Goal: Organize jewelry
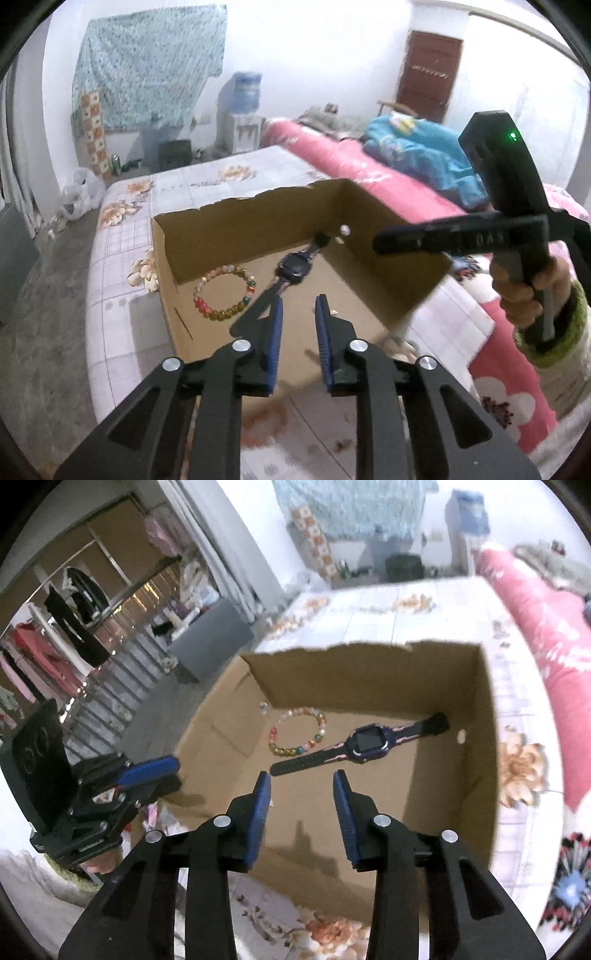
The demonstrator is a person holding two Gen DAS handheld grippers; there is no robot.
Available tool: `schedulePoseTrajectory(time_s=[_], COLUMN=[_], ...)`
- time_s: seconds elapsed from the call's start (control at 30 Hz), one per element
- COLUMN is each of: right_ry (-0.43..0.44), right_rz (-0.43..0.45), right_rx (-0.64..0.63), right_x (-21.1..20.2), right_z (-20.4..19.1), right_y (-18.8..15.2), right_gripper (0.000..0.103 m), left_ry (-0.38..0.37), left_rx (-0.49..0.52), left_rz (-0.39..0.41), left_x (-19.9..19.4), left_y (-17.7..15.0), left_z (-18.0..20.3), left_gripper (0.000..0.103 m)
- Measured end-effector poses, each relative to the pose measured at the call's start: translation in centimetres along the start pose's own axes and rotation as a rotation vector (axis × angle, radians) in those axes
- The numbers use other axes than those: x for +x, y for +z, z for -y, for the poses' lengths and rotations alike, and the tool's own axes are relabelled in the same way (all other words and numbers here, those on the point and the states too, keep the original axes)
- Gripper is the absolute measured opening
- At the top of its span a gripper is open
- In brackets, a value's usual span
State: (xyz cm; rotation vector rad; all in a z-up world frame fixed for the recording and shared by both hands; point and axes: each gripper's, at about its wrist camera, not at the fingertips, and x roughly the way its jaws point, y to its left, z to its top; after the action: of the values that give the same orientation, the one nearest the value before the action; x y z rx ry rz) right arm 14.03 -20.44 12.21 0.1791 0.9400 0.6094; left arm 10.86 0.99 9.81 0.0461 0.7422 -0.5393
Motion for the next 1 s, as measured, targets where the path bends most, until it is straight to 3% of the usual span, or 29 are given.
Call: schedulePoseTrajectory(time_s=[0.2, 0.37, 0.67, 0.83, 1.0], right_ry=[-0.023, -0.038, -0.115, -0.099, -0.085], right_rz=[0.109, 0.139, 0.050, 0.004, -0.018], right_rx=[-0.019, 0.001, 0.119, 0.183, 0.204], right_x=[-4.4, -5.8, -2.0, -0.1, 0.8], right_z=[-2.0, -2.7, -1.8, -1.2, -1.1], right_y=[-3.9, -7.4, -12.9, -14.6, -15.2], right_gripper=[0.041, 0.044, 0.042, 0.037, 0.033], left_ry=[-0.080, -0.116, -0.084, -0.065, -0.036], left_rx=[0.014, -0.011, 0.091, 0.147, 0.184], left_rz=[0.027, -0.023, -0.127, -0.154, -0.187], left_x=[-3.1, -2.0, 4.2, 6.4, 8.0], left_y=[-4.5, -7.9, -11.0, -11.2, -11.2], left_z=[1.8, 3.2, 5.7, 6.4, 6.6], left_gripper=[0.031, 0.036, 0.036, 0.036, 0.027])
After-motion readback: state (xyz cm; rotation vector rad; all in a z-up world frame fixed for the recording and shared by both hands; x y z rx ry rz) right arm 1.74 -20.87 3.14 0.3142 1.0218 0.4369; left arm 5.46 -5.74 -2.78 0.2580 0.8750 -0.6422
